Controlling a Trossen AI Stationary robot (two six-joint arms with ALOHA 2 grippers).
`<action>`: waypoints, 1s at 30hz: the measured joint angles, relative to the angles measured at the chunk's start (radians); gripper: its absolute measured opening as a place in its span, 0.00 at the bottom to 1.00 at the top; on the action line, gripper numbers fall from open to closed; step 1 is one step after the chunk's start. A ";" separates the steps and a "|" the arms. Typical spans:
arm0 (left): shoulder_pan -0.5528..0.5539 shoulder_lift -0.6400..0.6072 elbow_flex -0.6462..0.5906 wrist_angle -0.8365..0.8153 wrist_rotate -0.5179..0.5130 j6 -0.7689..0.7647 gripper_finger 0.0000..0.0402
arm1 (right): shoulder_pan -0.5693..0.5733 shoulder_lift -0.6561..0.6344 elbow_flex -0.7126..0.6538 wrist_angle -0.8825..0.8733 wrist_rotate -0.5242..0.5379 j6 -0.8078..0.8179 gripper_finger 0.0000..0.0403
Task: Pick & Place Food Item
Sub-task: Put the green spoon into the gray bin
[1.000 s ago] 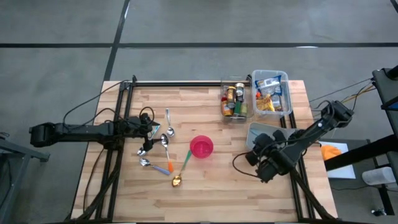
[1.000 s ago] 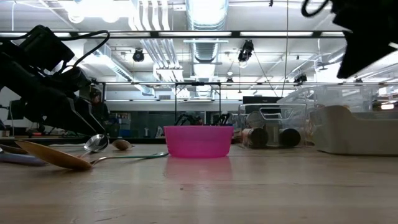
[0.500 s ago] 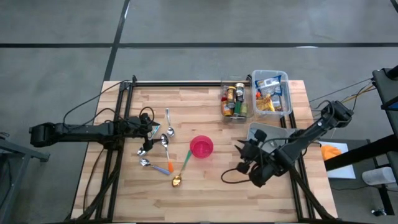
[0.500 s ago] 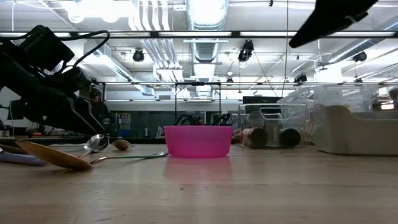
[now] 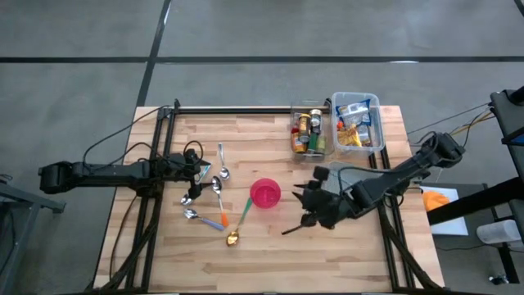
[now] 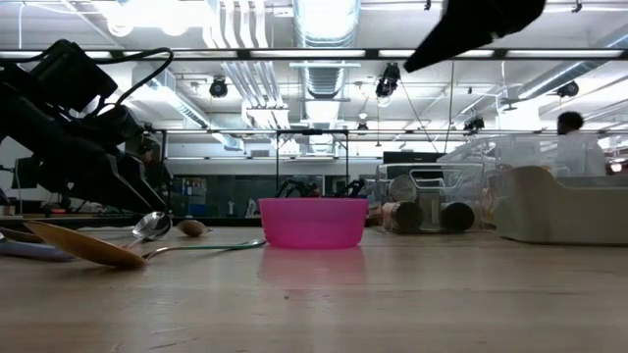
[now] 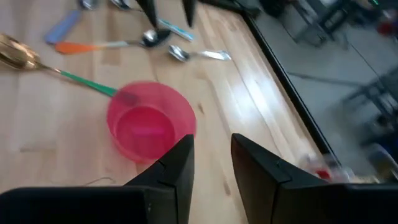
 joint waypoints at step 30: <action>0.000 0.000 0.000 0.000 0.000 0.000 0.99 | -0.455 0.270 -0.082 0.700 -1.142 -0.539 0.45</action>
